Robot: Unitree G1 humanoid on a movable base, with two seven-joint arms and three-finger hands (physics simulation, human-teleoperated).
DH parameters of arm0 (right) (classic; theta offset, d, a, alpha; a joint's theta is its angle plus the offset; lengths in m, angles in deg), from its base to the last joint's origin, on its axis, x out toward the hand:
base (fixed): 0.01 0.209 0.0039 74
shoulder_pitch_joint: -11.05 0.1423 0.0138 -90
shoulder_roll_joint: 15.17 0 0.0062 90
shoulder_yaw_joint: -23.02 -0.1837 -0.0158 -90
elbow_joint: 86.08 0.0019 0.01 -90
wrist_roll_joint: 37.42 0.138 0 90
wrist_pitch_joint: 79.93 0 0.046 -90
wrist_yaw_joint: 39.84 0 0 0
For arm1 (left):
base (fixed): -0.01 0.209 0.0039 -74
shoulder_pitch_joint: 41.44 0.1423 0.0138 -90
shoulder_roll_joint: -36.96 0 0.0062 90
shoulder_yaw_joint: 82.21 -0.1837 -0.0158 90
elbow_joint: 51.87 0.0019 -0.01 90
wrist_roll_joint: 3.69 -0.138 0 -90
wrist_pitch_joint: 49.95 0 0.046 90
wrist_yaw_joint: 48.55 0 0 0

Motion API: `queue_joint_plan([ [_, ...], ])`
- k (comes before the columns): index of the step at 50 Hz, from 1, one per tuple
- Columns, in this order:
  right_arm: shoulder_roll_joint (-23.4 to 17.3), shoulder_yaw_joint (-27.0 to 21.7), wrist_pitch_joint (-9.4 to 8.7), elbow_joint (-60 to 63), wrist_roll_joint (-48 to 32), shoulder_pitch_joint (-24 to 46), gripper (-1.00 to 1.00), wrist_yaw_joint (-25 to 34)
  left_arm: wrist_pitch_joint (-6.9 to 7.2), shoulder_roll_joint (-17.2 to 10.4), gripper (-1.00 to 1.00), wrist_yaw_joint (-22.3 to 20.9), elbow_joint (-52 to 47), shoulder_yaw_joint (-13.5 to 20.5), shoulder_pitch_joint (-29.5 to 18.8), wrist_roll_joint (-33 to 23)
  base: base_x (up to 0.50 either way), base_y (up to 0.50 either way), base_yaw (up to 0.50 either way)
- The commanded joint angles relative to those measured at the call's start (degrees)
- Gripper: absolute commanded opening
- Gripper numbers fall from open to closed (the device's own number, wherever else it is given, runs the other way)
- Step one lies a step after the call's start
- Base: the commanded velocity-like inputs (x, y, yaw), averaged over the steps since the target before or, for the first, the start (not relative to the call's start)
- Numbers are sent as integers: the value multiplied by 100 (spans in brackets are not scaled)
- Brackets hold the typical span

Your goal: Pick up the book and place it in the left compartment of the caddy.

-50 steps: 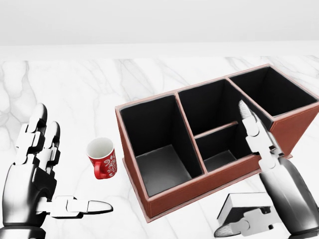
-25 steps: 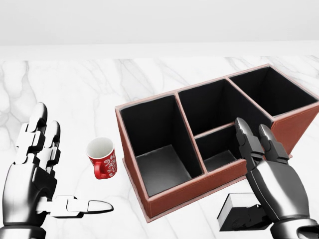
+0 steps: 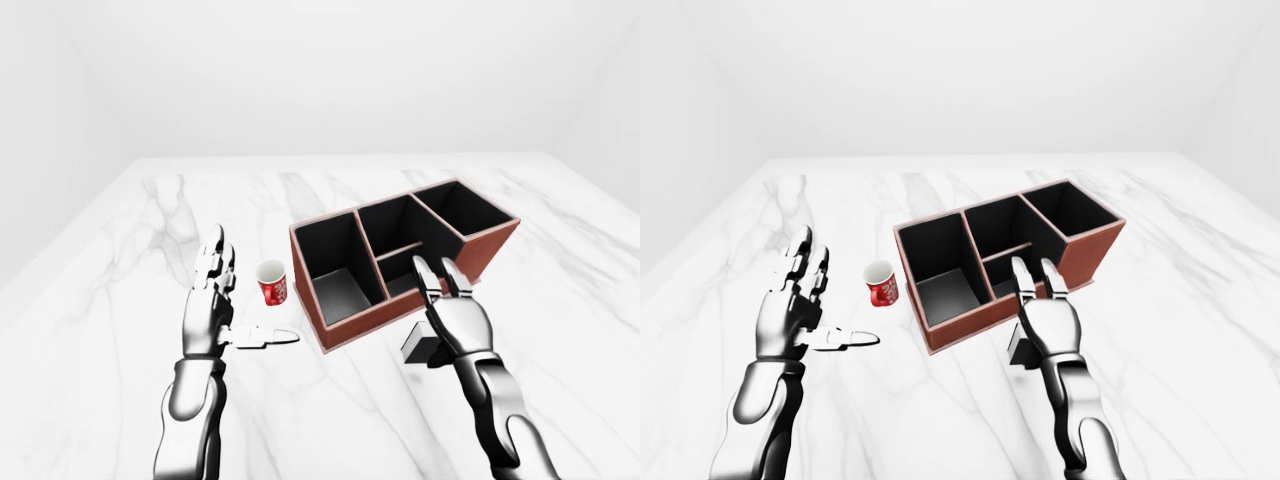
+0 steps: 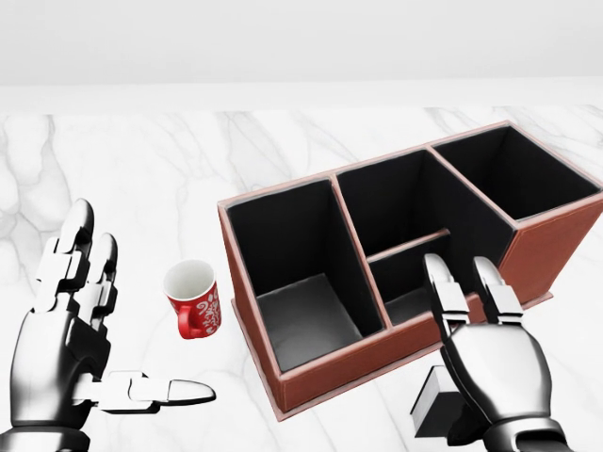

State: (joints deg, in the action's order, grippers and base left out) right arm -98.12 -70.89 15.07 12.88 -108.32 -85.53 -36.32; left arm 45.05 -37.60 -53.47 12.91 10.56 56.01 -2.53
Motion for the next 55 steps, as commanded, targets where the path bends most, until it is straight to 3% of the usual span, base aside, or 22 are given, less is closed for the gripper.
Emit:
queue_joint_plan([
  [1, -123, 219, 0, -604, -388, 81, 100, -395, 0, -3, 100, 1, 58, 2, -5, 7, 0, 0, 0],
  [11, -324, 263, 0, -1293, -584, 252, 100, -1023, 0, 3, 100, 10, -10, -9, 25, -2, 0, 0, 0],
  [27, -406, 171, 0, -1616, -805, 88, 100, -1144, 0, -2, 100, -5, -130, -1, 10, -13, 0, 0, 0],
  [38, 39, 304, 0, -570, -939, -355, 100, 12, 0, -12, 100, -20, -40, 41, -35, 12, 0, 0, 0],
  [46, 153, 321, 0, -163, -1071, -609, 100, 388, 0, 4, 100, -24, -99, 33, 67, 17, 0, 0, 0],
  [50, 31, 148, -205, -294, -1257, -835, 100, 384, 0, 12, 100, -25, -118, 29, 115, 16, 0, 0, 0],
  [55, -6, 0, -316, -322, -1445, -878, 100, 342, 0, 14, 100, -20, -112, 5, 127, -1, 0, 0, 0],
])
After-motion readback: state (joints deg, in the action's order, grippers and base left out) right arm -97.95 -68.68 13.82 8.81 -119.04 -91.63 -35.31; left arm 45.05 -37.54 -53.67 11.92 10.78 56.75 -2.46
